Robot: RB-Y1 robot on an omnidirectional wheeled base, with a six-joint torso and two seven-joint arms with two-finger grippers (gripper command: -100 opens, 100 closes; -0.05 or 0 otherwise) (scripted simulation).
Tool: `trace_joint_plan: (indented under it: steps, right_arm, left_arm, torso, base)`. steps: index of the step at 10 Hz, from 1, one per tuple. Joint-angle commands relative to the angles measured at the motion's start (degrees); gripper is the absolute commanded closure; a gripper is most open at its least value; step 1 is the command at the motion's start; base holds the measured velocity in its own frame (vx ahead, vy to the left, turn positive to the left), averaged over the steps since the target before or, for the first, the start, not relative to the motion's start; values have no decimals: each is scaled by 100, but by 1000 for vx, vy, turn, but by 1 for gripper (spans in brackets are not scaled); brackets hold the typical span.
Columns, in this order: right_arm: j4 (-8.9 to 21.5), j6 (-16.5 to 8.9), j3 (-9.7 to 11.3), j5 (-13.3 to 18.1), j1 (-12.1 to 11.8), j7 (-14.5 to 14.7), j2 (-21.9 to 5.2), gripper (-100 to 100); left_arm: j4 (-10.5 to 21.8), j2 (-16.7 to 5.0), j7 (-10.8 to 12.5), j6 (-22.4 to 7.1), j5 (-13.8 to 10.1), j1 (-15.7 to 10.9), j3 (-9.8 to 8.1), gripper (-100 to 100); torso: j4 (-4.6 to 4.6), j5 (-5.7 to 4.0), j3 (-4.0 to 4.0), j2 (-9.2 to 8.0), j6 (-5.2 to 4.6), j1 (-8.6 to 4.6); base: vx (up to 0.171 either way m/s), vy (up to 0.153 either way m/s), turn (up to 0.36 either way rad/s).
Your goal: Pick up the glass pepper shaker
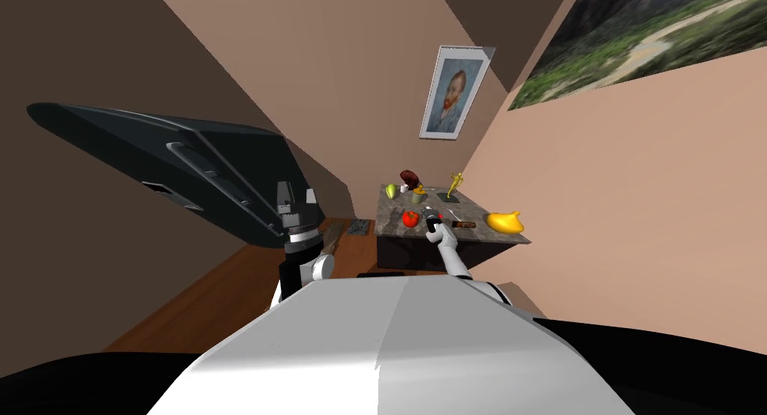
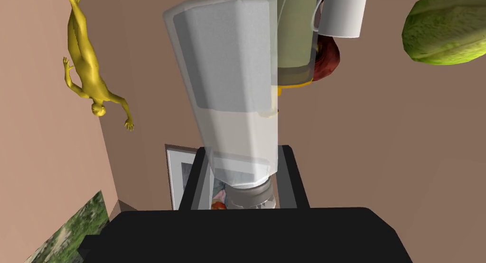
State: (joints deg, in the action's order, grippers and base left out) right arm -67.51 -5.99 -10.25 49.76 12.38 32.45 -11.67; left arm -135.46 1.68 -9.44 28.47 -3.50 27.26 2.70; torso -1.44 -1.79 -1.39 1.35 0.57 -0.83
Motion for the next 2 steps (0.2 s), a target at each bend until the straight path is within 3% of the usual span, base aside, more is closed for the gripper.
trace_joint_plan:
  steps: [1, 2]
  right_arm:
    - [0, 0, 0, 0, 0, 0, 0, 100]
    - [1, 2, 1, 2, 1, 20, 1, 0]
  left_arm:
    - [0, 0, 0, 0, 0, 0, 0, 0]
    - [0, 0, 0, 0, 0, 0, 0, 0]
  torso:
    - [0, 0, 0, 0, 0, 0]
    - [1, 0, 2, -2, -2, 0]
  base:
    - [0, 0, 0]
    - [0, 0, 0]
